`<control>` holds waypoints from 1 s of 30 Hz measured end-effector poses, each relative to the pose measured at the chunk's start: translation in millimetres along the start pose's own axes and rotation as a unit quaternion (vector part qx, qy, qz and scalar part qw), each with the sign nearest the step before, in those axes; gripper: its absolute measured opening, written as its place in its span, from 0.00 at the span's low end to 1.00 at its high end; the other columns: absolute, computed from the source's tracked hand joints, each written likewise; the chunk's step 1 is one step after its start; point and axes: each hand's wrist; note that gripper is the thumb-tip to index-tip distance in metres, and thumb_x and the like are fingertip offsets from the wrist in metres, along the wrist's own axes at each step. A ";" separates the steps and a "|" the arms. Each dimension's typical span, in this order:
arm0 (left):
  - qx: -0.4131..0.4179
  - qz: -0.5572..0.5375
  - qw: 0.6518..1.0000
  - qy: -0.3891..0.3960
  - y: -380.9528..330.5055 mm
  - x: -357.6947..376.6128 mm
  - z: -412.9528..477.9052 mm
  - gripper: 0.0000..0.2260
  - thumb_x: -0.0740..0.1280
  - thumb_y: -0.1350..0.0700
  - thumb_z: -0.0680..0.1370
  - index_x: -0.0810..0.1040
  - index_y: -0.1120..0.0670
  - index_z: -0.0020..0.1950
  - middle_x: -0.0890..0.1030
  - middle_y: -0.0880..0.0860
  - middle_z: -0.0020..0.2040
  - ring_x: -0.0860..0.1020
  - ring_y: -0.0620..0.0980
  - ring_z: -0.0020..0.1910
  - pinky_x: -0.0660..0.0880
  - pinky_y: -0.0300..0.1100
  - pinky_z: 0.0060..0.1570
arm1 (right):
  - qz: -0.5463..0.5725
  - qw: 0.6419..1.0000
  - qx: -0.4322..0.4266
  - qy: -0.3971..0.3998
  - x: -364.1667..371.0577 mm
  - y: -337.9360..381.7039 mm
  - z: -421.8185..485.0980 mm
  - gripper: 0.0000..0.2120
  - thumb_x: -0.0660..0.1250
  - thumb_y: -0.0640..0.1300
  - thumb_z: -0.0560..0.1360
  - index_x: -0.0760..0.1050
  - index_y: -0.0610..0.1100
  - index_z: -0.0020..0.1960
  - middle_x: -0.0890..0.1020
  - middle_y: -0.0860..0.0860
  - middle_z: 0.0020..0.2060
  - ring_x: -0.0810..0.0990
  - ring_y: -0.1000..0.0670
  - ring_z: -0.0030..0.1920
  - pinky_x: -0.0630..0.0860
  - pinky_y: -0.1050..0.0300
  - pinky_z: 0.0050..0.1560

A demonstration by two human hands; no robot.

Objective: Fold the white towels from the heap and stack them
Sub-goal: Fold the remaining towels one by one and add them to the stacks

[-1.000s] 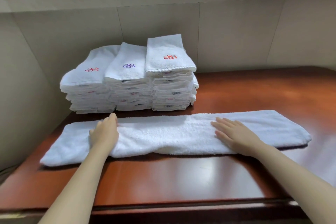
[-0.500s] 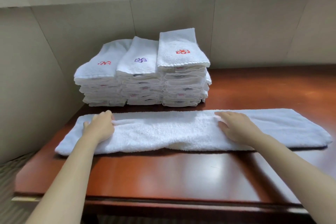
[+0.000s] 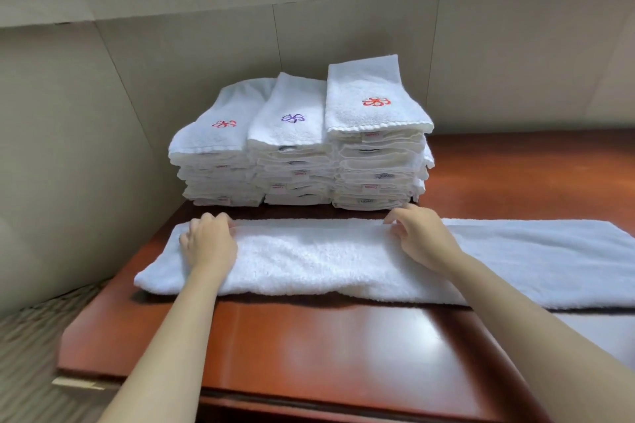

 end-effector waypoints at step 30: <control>-0.452 -0.500 0.738 0.004 80.2 -40.4 -26.6 0.24 0.64 0.61 0.76 0.59 0.62 0.69 0.70 0.60 0.67 0.74 0.60 0.62 0.73 0.51 0.62 | 0.065 0.993 0.016 -0.102 17.8 87.8 10.6 0.17 0.61 0.22 0.66 0.81 0.35 0.47 0.78 0.42 0.40 0.75 0.40 0.42 0.61 0.55 0.37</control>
Point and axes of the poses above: each hand's wrist, its own z-axis towards the middle knuckle, its own x-axis out of the palm, y = z × x
